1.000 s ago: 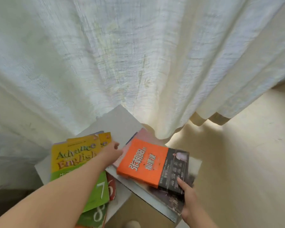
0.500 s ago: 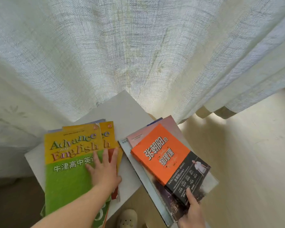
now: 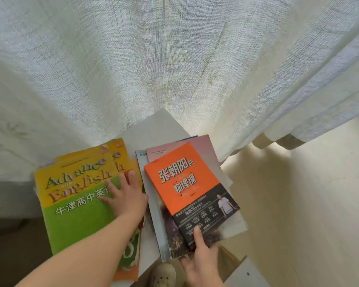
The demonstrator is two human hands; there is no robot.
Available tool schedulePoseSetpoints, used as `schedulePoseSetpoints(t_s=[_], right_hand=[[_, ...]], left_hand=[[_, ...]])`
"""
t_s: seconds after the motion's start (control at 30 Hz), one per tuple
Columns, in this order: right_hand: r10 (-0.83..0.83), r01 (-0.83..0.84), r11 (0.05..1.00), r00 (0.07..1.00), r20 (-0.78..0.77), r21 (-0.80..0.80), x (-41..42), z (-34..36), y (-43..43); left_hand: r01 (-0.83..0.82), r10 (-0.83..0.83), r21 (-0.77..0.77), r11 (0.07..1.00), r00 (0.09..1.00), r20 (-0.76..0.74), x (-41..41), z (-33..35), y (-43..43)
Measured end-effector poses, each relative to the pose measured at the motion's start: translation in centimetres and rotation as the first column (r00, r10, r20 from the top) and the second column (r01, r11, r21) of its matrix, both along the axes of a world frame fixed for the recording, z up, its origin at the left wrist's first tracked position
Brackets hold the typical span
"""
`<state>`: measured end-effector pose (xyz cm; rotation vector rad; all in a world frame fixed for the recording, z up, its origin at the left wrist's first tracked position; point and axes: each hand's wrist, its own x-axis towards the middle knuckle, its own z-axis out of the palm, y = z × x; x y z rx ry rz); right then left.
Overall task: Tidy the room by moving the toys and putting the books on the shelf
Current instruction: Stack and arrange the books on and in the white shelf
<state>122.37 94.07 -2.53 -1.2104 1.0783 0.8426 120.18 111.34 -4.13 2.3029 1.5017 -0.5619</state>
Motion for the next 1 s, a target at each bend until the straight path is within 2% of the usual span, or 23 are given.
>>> schedulePoseSetpoints(t_s=[0.1,0.17,0.3,0.43,0.57,0.67,0.77,0.87,1.0], right_hand=[[0.069,-0.069,0.998,0.997,0.045,-0.016,0.7,-0.3,2.3],[0.169,-0.166,0.985,0.983,0.066,-0.053,1.3,-0.8,3.4],[0.28,-0.277,0.959,0.959,0.049,-0.058,1.9,-1.1,4.9],[0.415,-0.414,0.905,0.91,-0.005,-0.099,2.4,-1.7,5.4],[0.584,-0.573,0.796,0.812,0.001,-0.194,2.7,-2.0,5.1],[0.575,-0.557,0.806,0.817,0.042,-0.201,3.0,-1.8,4.7],[0.497,-0.474,0.856,0.865,0.076,-0.205,3.5,-0.9,3.6],[0.411,-0.386,0.898,0.907,0.092,-0.211,4.2,0.7,0.5],[0.26,-0.23,0.953,0.955,0.141,-0.199,4.0,3.2,-6.9]], left_hand=[[-0.125,0.125,-0.005,0.992,0.988,0.092,0.5,0.3,1.6],[-0.138,0.141,-0.03,0.99,0.983,0.115,0.4,0.4,2.1],[0.052,-0.048,-0.081,0.995,0.998,0.042,-1.0,-0.1,1.9],[0.218,-0.225,-0.157,0.963,0.974,-0.029,-2.1,-0.2,1.9],[0.209,-0.23,-0.208,0.955,0.97,-0.078,-1.8,0.7,2.3],[0.226,-0.228,-0.102,0.969,0.974,-0.004,-1.0,1.9,0.7],[0.244,-0.23,-0.055,0.968,0.955,0.188,0.1,3.3,-2.2],[0.272,-0.208,-0.194,0.942,0.931,0.299,1.6,5.2,-5.7],[0.378,-0.277,-0.315,0.871,0.905,0.323,3.6,8.4,-12.4]])
